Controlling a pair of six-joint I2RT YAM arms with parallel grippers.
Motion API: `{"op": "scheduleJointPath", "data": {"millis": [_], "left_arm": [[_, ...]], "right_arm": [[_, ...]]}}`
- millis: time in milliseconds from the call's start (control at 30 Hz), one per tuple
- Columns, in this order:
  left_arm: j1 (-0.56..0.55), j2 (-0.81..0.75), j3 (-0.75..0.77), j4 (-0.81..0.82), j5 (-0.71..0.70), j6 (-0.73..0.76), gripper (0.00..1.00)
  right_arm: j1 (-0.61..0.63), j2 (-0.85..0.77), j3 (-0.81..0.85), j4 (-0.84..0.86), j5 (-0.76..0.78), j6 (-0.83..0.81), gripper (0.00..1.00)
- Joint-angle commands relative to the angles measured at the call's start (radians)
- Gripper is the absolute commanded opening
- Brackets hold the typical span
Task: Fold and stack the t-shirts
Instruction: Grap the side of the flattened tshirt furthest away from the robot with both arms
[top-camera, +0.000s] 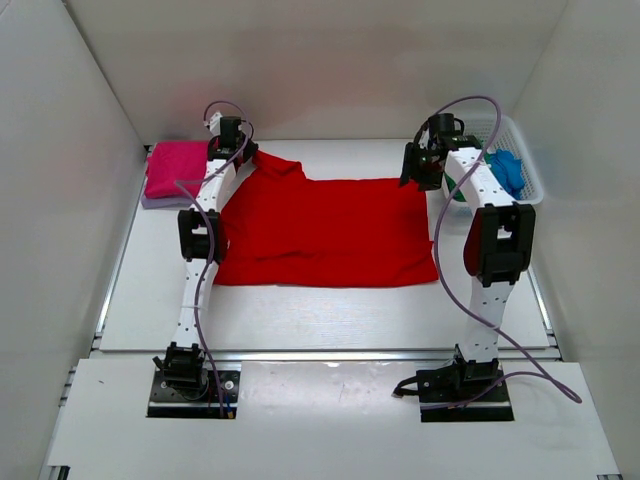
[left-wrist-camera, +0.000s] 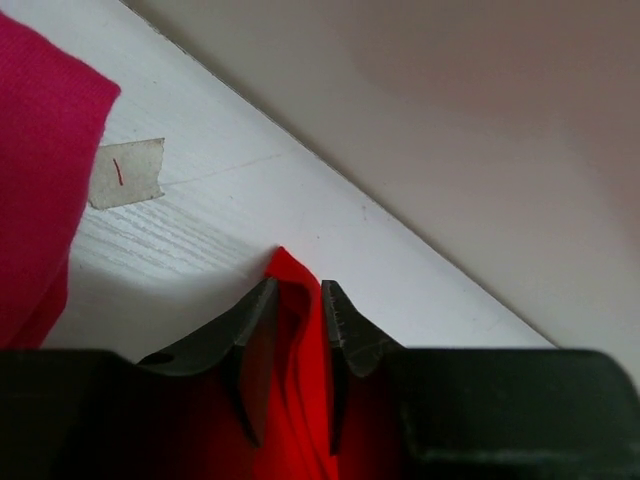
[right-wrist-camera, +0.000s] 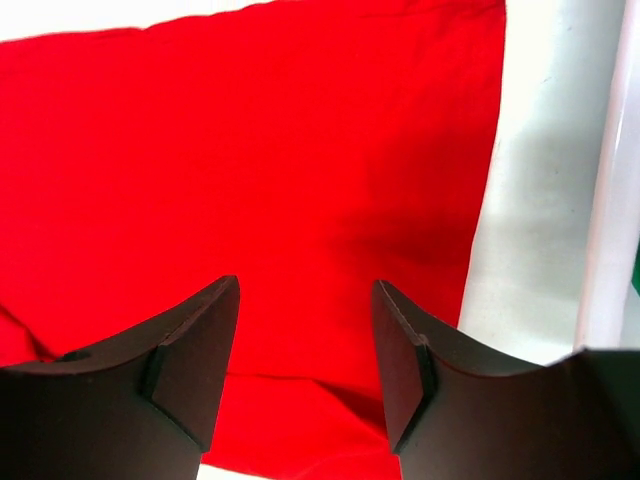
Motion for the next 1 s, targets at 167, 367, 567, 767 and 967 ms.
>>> {"op": "scheduleJointPath", "data": {"millis": [167,367,567,767,967], "left_arm": [[0.001,0.02,0.024,0.024,0.007,0.003,0.0],[0.001,0.018,0.029,-0.003,0.02,0.007,0.0],[0.003,-0.005,0.03,-0.007,0.054,0.006,0.0],[0.004,-0.028,0.028,-0.019,0.074,0.009,0.0],[0.017,-0.042,0.025,-0.031,0.088,0.007,0.0]], "right_arm": [[-0.009,0.134,0.121,0.037,0.178,0.111,0.59],[0.024,0.29,0.363,-0.006,0.32,0.219,0.61],[0.044,0.474,0.669,-0.115,0.38,0.311,0.58],[0.09,0.626,0.923,-0.247,0.518,0.352,0.57],[0.109,0.645,0.907,-0.304,0.607,0.378,0.54]]}}
